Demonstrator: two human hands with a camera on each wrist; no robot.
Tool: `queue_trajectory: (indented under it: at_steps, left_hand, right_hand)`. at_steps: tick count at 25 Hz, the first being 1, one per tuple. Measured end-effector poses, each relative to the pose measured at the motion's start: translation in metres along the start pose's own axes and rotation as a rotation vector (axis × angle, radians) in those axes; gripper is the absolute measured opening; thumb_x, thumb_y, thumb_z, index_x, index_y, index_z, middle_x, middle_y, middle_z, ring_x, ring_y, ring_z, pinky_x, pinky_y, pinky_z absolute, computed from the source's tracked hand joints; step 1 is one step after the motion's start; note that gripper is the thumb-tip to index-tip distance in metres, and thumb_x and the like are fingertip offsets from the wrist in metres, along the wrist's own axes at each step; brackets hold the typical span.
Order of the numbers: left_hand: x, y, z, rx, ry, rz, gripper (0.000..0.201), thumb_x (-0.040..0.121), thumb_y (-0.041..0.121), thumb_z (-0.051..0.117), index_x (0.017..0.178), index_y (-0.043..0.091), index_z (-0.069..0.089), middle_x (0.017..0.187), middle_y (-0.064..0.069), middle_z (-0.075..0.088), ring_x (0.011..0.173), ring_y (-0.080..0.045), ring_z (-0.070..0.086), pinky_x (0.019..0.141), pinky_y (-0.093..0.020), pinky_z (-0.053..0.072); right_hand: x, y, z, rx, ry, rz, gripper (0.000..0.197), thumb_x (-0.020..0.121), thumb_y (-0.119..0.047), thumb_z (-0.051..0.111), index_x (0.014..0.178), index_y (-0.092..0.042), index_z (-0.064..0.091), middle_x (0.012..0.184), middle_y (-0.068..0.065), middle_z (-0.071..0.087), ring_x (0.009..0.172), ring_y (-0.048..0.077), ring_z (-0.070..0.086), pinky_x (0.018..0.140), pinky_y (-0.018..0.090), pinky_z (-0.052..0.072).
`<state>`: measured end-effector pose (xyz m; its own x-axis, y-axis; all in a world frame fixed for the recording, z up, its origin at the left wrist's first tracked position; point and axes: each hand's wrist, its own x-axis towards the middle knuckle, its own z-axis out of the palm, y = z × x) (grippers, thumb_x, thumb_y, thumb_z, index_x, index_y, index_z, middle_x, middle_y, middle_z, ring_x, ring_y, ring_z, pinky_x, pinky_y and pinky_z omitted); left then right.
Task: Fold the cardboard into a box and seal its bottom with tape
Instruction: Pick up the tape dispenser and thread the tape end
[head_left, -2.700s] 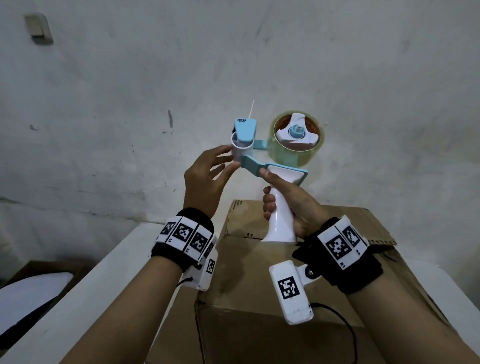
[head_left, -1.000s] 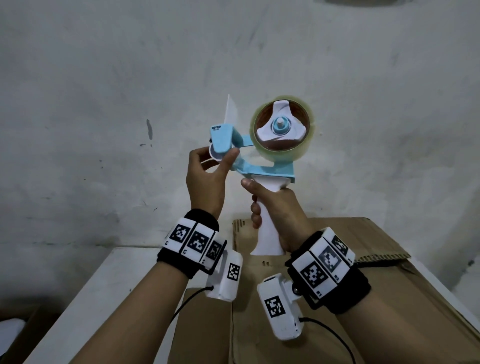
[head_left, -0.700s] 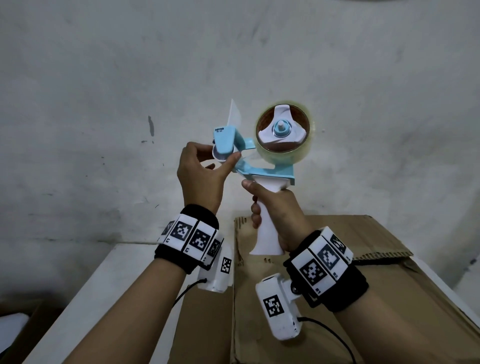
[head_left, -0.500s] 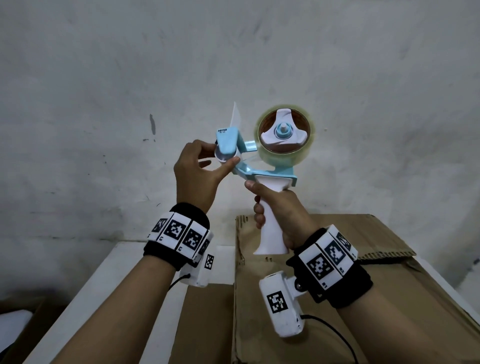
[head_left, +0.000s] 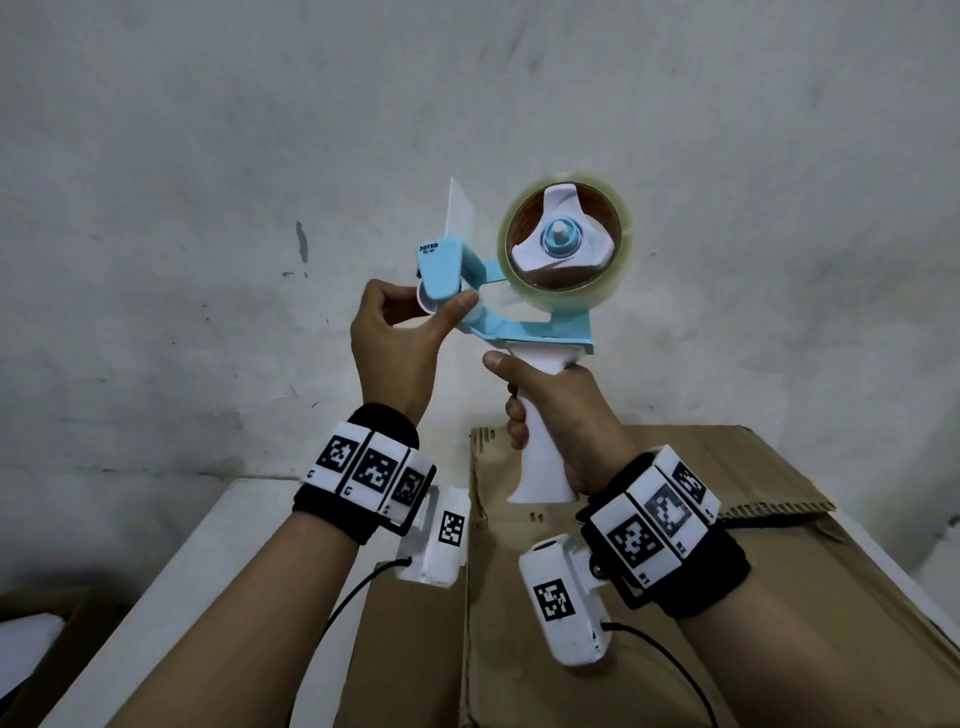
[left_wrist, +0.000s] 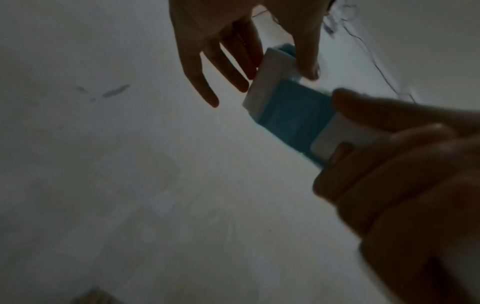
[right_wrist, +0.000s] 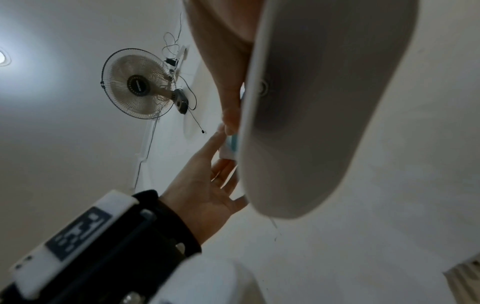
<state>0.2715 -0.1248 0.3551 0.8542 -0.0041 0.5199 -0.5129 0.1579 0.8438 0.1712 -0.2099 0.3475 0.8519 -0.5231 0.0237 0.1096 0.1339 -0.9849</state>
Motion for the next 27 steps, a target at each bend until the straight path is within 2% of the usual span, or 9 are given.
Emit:
queue_trajectory:
  at_steps: [1, 3, 5, 8, 11, 15, 19, 22, 27]
  left_hand:
    - [0.000, -0.001, -0.001, -0.031, -0.017, -0.016, 0.029, 0.069, 0.027, 0.078, 0.082, 0.022, 0.052, 0.087, 0.011, 0.060, 0.086, -0.007, 0.059, 0.081, -0.023, 0.053]
    - [-0.001, -0.002, -0.004, -0.033, -0.065, 0.009, 0.028, 0.069, 0.022, 0.078, 0.079, 0.026, 0.052, 0.084, 0.016, 0.058, 0.083, 0.002, 0.057, 0.076, -0.013, 0.050]
    - [0.001, -0.003, -0.007, 0.007, -0.115, 0.054, 0.026, 0.071, 0.019, 0.076, 0.084, 0.019, 0.054, 0.083, 0.018, 0.057, 0.081, 0.004, 0.056, 0.066, -0.002, 0.046]
    - [-0.001, -0.008, -0.006, 0.010, -0.112, 0.041, 0.038, 0.072, 0.019, 0.075, 0.097, 0.017, 0.047, 0.086, 0.019, 0.053, 0.083, 0.005, 0.054, 0.067, 0.001, 0.044]
    - [-0.002, -0.009, -0.001, 0.017, -0.126, -0.032, 0.050, 0.073, 0.028, 0.074, 0.104, 0.020, 0.036, 0.092, 0.013, 0.049, 0.084, 0.002, 0.052, 0.071, -0.005, 0.045]
    - [0.001, -0.005, 0.001, 0.081, -0.088, -0.084, 0.043, 0.071, 0.037, 0.074, 0.100, 0.018, 0.048, 0.096, 0.007, 0.054, 0.083, -0.007, 0.056, 0.077, -0.020, 0.051]
    - [0.003, -0.007, -0.006, 0.030, -0.126, 0.002, 0.030, 0.071, 0.023, 0.077, 0.093, 0.015, 0.058, 0.084, 0.014, 0.061, 0.074, 0.007, 0.060, 0.069, -0.007, 0.050]
    - [0.001, -0.009, -0.006, -0.009, -0.141, 0.010, 0.028, 0.072, 0.018, 0.076, 0.094, 0.018, 0.059, 0.084, 0.019, 0.061, 0.071, 0.018, 0.059, 0.067, -0.002, 0.049]
    - [-0.007, -0.012, -0.001, -0.109, -0.091, 0.031, 0.034, 0.073, 0.011, 0.075, 0.101, 0.014, 0.056, 0.086, 0.016, 0.063, 0.074, 0.013, 0.064, 0.067, -0.004, 0.049]
  right_hand:
    - [0.000, 0.000, 0.000, 0.007, -0.002, 0.011, 0.015, 0.083, -0.024, 0.067, 0.079, -0.015, 0.056, 0.052, 0.002, 0.042, 0.035, 0.009, 0.039, 0.039, 0.017, 0.036]
    - [0.001, 0.001, -0.002, 0.024, -0.016, 0.027, 0.014, 0.083, -0.023, 0.067, 0.083, -0.014, 0.056, 0.057, 0.002, 0.041, 0.037, 0.008, 0.040, 0.040, 0.017, 0.036]
    - [0.002, 0.003, -0.003, 0.039, -0.032, 0.046, 0.015, 0.083, -0.022, 0.067, 0.085, -0.013, 0.056, 0.057, 0.002, 0.041, 0.036, 0.008, 0.041, 0.040, 0.017, 0.036]
    - [0.003, 0.008, -0.002, 0.030, -0.014, 0.054, 0.017, 0.083, -0.024, 0.067, 0.088, -0.012, 0.057, 0.053, 0.002, 0.043, 0.037, 0.009, 0.041, 0.040, 0.018, 0.038]
    - [0.004, 0.011, 0.001, 0.001, 0.026, 0.020, 0.019, 0.083, -0.025, 0.066, 0.094, -0.011, 0.058, 0.055, 0.002, 0.044, 0.041, 0.010, 0.042, 0.041, 0.019, 0.039]
    - [0.004, 0.009, 0.001, -0.062, 0.049, -0.042, 0.014, 0.083, -0.023, 0.067, 0.082, -0.013, 0.057, 0.052, 0.002, 0.045, 0.038, 0.011, 0.042, 0.040, 0.019, 0.038]
    - [0.003, 0.007, -0.002, 0.002, 0.027, -0.008, 0.013, 0.083, -0.021, 0.067, 0.079, -0.013, 0.057, 0.050, 0.001, 0.043, 0.036, 0.010, 0.040, 0.039, 0.018, 0.037]
    - [0.004, 0.009, -0.001, 0.020, 0.019, 0.032, 0.015, 0.083, -0.023, 0.066, 0.078, -0.012, 0.057, 0.049, 0.001, 0.044, 0.037, 0.010, 0.041, 0.041, 0.019, 0.037]
    - [0.005, 0.009, 0.002, 0.123, 0.054, 0.031, 0.014, 0.083, -0.021, 0.066, 0.079, -0.013, 0.056, 0.047, 0.000, 0.045, 0.037, 0.010, 0.042, 0.041, 0.017, 0.037]
